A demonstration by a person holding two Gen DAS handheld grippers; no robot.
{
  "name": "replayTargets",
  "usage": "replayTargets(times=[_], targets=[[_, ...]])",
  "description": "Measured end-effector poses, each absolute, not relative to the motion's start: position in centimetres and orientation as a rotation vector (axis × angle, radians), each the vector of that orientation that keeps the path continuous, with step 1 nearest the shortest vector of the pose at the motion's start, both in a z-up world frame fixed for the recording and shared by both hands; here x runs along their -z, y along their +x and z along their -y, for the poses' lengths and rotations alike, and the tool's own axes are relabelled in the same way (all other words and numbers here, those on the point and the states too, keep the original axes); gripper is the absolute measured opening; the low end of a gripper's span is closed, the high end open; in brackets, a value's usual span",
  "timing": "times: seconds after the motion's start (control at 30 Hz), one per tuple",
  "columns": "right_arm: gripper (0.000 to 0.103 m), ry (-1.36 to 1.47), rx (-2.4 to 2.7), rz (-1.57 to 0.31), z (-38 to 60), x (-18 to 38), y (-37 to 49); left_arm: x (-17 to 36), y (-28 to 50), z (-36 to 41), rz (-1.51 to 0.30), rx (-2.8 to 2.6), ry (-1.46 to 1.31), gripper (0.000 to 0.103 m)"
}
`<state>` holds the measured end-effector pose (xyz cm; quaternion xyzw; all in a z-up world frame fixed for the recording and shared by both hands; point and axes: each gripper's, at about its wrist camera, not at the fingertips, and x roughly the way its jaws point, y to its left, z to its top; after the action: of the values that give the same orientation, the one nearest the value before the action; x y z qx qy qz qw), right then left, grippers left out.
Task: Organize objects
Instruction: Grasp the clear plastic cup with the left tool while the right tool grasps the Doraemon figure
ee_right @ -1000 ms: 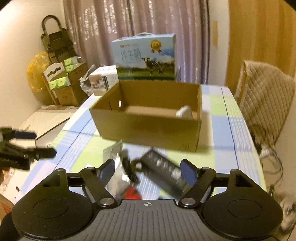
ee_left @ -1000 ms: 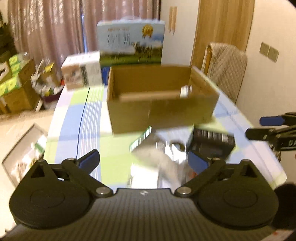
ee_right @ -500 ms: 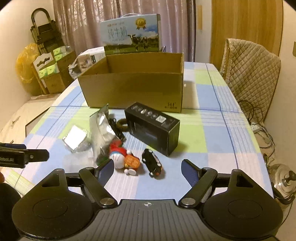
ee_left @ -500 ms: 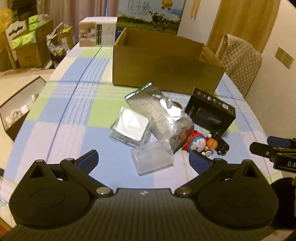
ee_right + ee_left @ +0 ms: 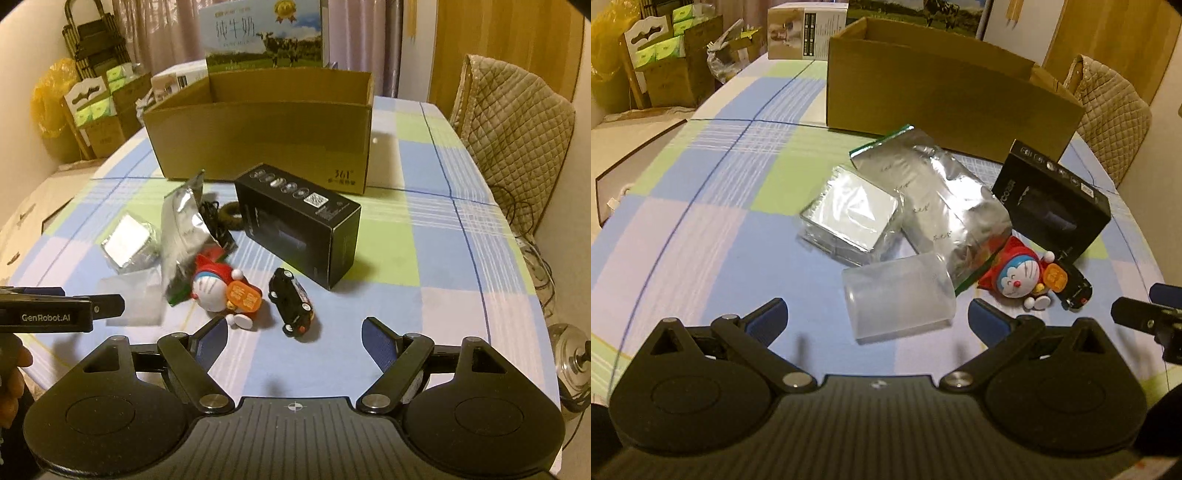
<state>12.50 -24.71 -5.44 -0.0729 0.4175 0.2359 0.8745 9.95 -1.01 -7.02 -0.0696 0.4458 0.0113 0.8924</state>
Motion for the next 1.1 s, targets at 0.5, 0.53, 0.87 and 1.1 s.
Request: replayTargets(times=[0.5, 0.53, 0.87, 1.1], targets=[[0.077, -0.173, -0.516, -0.908, 24.0, 7.7, 14.4, 9.9, 12.7, 1.5, -0.99, 0.029, -0.069, 0.091], [0.077, -0.176, -0.531, -0.905, 23.8, 7.7, 14.3, 9.8, 12.8, 1.3, -0.998, 0.039, -0.055, 0.088], [0.077, -0.308, -0.704, -0.833, 20.3, 8.2, 13.6, 9.1, 14.1, -0.5, -1.03, 0.14, 0.051, 0.082], [0.077, -0.409, -0.772, -0.806, 18.6, 9.2, 14.2, 9.4, 14.1, -0.6, -1.079, 0.171, 0.083, 0.08]])
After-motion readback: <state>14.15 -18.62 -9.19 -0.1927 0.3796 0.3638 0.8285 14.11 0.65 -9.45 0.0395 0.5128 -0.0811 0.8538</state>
